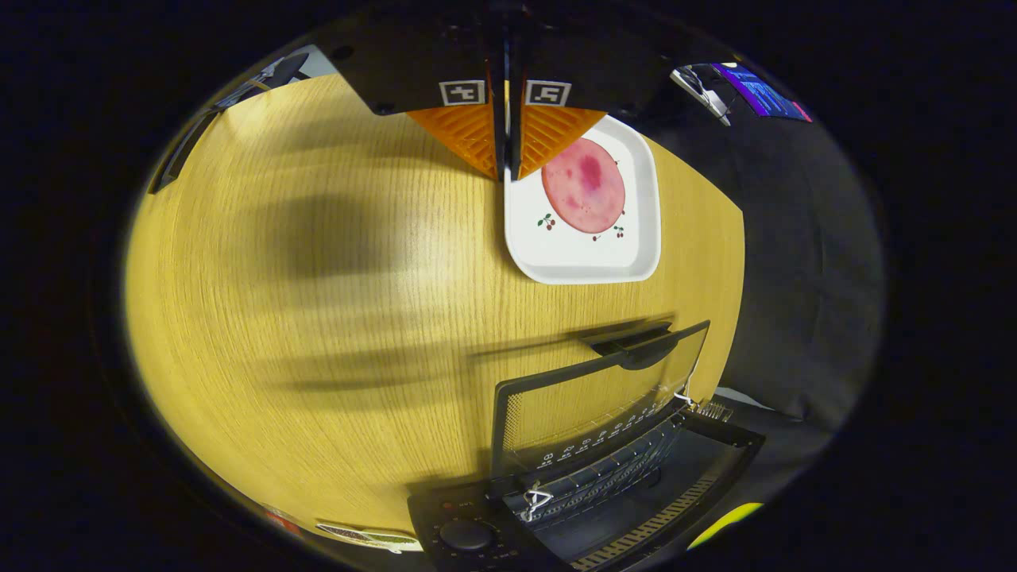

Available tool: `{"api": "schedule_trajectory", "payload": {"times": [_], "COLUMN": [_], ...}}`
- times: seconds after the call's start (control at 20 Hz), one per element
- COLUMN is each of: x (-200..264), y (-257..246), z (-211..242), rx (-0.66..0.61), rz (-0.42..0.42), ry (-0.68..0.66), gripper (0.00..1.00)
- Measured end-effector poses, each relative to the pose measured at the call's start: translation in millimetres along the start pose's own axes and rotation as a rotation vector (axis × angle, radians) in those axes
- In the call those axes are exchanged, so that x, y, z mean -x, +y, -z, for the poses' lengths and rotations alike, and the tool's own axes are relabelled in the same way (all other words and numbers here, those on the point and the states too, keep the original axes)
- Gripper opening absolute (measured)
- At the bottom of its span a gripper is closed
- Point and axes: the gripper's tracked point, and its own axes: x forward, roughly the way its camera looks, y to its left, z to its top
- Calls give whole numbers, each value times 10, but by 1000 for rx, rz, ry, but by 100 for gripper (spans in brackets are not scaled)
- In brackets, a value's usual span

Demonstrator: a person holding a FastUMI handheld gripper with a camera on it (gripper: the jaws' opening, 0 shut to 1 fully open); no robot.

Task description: Open the toaster oven, put the food inside, and close the toaster oven door.

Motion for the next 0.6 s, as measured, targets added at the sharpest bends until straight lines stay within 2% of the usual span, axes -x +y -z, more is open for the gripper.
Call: {"api": "schedule_trajectory", "payload": {"times": [0.3, 0.6], "x": [11, 9], "y": [55, 312], "z": [20, 67], "rx": [7, -51], "rz": [-12, -94], "ry": [-24, -63], "gripper": [2, 1]}}
